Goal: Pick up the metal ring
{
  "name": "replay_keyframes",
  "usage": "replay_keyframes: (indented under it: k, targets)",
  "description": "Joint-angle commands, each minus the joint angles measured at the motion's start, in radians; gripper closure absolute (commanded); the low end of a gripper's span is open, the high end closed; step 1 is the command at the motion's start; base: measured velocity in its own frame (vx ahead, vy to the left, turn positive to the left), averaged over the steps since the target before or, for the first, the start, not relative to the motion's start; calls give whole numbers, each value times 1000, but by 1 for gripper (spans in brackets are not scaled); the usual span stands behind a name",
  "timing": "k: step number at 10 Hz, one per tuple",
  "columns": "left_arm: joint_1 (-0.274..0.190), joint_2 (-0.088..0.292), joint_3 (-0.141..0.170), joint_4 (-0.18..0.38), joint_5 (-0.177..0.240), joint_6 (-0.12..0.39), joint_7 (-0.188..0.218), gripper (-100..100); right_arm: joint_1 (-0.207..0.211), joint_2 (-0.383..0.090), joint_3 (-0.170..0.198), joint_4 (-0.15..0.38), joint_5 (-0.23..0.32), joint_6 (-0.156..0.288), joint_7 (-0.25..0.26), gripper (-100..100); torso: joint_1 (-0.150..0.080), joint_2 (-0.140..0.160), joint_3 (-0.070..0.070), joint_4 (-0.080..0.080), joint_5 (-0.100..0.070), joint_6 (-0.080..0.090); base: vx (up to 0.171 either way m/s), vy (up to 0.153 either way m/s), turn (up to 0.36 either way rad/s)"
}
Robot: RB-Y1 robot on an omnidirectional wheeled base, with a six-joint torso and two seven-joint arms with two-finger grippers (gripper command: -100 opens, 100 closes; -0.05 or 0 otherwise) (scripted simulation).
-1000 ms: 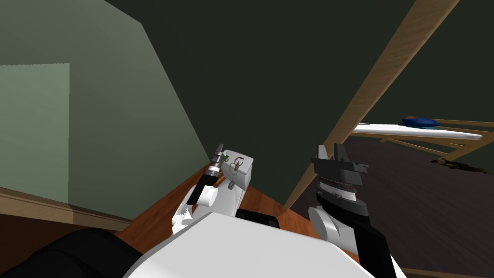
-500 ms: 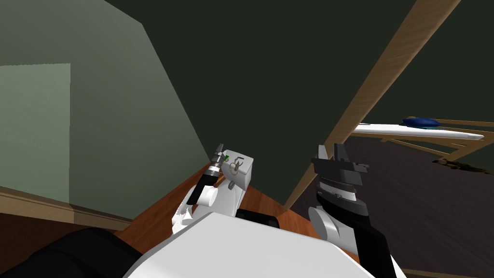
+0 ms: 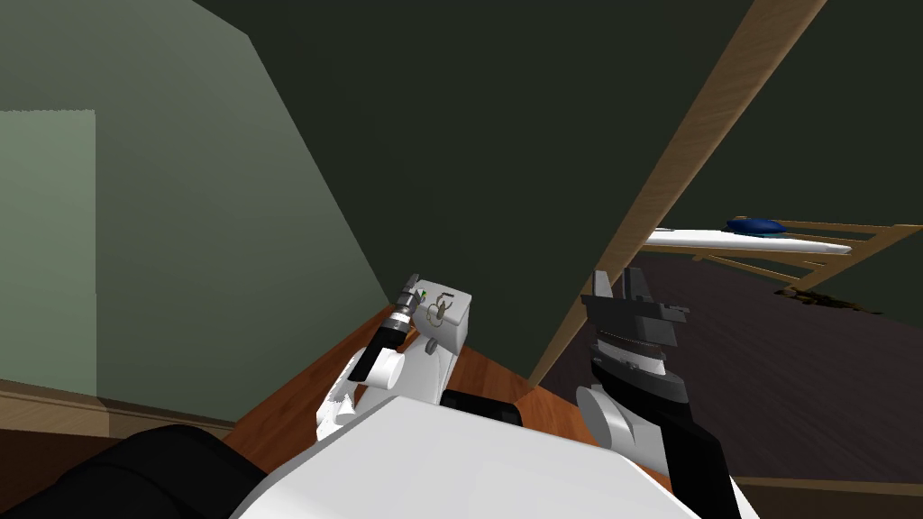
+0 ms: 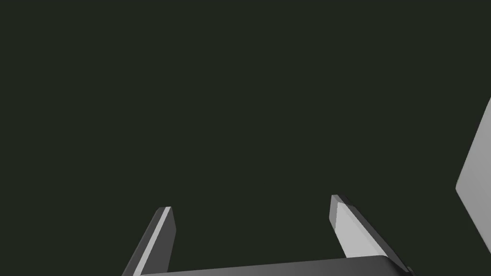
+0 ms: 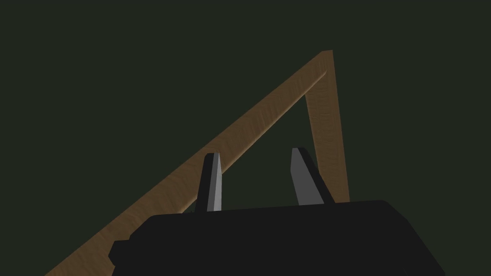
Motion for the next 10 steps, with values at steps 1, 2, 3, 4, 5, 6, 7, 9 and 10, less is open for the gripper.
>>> replay_keyframes:
  k: [1, 2, 3, 4, 5, 6, 7, 9, 10]
  targets:
    - [0, 4, 1, 6, 1, 15, 3, -100, 0, 0, 0, 0, 0, 0, 0, 0, 0, 0, 0, 0, 0, 0, -11, 8, -37]
    - [0, 4, 1, 6, 1, 15, 3, -100, 0, 0, 0, 0, 0, 0, 0, 0, 0, 0, 0, 0, 0, 0, 0, 0, 0]
    - [0, 4, 1, 6, 1, 15, 3, -100, 0, 0, 0, 0, 0, 0, 0, 0, -1, -1, 0, 0, 0, 0, 0, 0, 0]
    - [0, 4, 1, 6, 1, 15, 3, -100, 0, 0, 0, 0, 0, 0, 0, 0, -1, -1, -1, 0, 0, 0, 4, -3, 14]
    - [0, 4, 1, 6, 1, 15, 3, -100, 0, 0, 0, 0, 0, 0, 0, 0, -1, -1, -1, 0, 0, 0, 0, 0, 0]
    - [0, 4, 1, 6, 1, 15, 3, -100, 0, 0, 0, 0, 0, 0, 0, 0, -1, -1, -1, 0, 0, 0, 0, 0, 0]
    - [0, 4, 1, 6, 1, 15, 3, -100, 0, 0, 0, 0, 0, 0, 0, 0, -1, -1, -1, 0, 0, 0, 9, -6, 29]
    - [0, 4, 1, 6, 1, 15, 3, -100, 0, 0, 0, 0, 0, 0, 0, 0, -1, -1, -1, 0, 0, 0, 0, 0, 0]
    - [0, 26, 9, 28, 0, 54, -5, -100, 0, 0, 0, 0, 0, 0, 0, 0, -1, -1, -1, 0, 0, 0, 29, -13, -30]
